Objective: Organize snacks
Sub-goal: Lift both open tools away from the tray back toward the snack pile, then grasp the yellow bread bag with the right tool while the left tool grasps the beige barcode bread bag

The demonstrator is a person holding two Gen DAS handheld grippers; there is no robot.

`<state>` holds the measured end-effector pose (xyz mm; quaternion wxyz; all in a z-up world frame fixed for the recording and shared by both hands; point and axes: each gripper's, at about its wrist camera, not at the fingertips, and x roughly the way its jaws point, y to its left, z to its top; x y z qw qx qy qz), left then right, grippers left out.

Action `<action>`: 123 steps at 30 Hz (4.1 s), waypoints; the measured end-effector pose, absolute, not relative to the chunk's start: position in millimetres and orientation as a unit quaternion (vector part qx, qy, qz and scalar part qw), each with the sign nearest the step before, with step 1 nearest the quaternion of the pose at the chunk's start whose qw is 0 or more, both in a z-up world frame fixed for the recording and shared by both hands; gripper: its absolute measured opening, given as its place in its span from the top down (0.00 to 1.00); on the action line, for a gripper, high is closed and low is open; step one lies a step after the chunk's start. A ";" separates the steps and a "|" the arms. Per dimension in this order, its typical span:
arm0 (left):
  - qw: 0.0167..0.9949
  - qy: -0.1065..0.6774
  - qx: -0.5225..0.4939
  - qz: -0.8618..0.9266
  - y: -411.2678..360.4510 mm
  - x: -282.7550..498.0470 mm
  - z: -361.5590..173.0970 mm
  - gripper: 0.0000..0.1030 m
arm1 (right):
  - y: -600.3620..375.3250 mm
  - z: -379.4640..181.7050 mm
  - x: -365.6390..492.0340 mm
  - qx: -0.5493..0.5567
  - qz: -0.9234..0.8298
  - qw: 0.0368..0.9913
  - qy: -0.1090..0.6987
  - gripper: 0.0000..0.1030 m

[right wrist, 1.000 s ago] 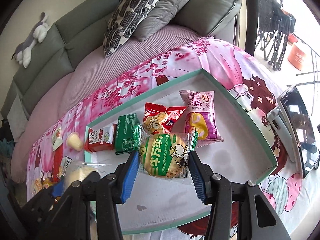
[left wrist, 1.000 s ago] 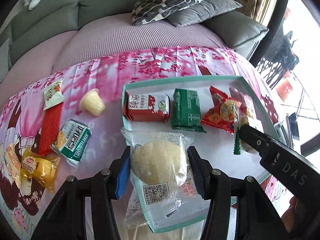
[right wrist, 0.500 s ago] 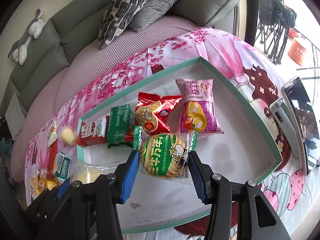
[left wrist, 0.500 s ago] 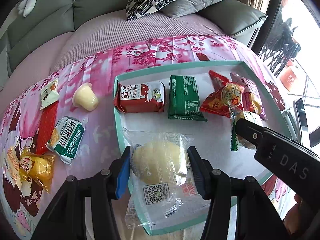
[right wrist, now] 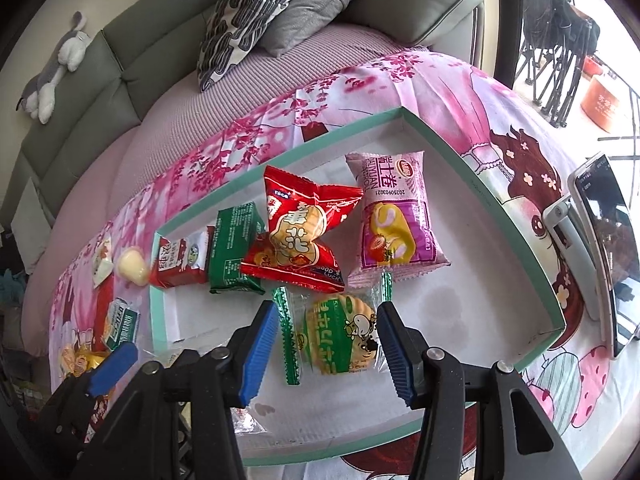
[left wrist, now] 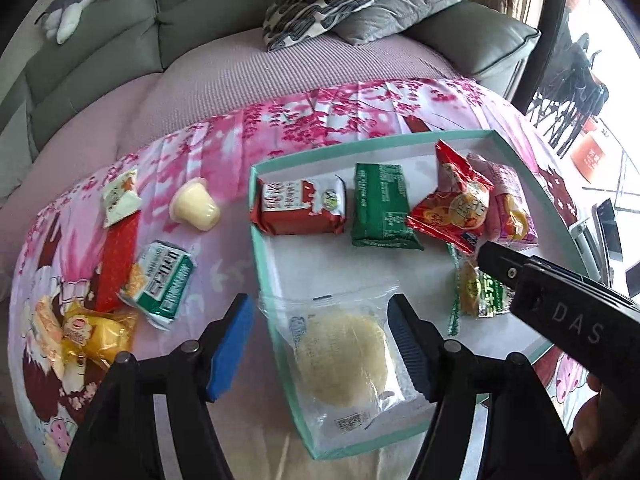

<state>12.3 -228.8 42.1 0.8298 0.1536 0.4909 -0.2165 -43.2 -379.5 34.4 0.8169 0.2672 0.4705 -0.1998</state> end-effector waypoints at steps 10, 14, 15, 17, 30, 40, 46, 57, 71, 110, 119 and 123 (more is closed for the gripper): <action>0.847 0.491 0.120 -0.161 -198.0 25.7 59.3 0.32 | -384.8 38.7 -45.2 0.268 -0.187 0.822 0.466 0.29; 0.852 0.496 0.101 -0.135 -186.1 27.4 60.0 0.32 | -385.6 40.4 -47.2 0.265 -0.184 0.824 0.466 0.26; 0.851 0.500 0.095 -0.128 -182.0 28.5 58.9 0.32 | -385.6 40.9 -47.6 0.263 -0.183 0.825 0.466 0.25; 0.849 0.511 0.080 -0.109 -173.2 32.7 57.1 0.32 | -383.8 41.8 -47.1 0.257 -0.180 0.827 0.466 0.24; 0.856 0.514 0.042 -0.034 -135.7 45.5 70.2 0.20 | -375.4 46.7 -45.9 0.243 -0.165 0.843 0.451 0.05; 0.845 0.533 0.038 -0.013 -108.1 55.0 63.1 0.20 | -366.1 49.1 -39.4 0.225 -0.180 0.849 0.443 0.00; 0.854 0.520 0.027 0.009 -77.6 57.0 65.6 0.20 | -338.4 60.0 -31.3 0.205 -0.157 0.865 0.429 0.00; 0.850 0.523 0.029 0.054 -12.4 73.4 50.7 0.20 | -294.0 56.2 -15.4 0.161 -0.121 0.876 0.438 0.00; 0.835 0.544 -0.041 0.070 59.4 90.0 40.5 0.20 | -250.5 65.4 -0.8 0.152 -0.071 0.891 0.423 0.00; 0.818 0.563 -0.103 0.052 97.7 142.1 -7.1 0.53 | -66.2 10.4 105.5 0.033 0.140 0.849 0.508 0.29; 0.811 0.578 -0.091 0.004 78.1 132.8 -11.7 0.60 | -70.7 6.4 92.8 0.049 0.139 0.841 0.521 0.29; 0.805 0.586 -0.093 -0.005 73.5 128.3 -13.7 0.60 | -75.9 4.2 81.6 0.060 0.142 0.834 0.529 0.29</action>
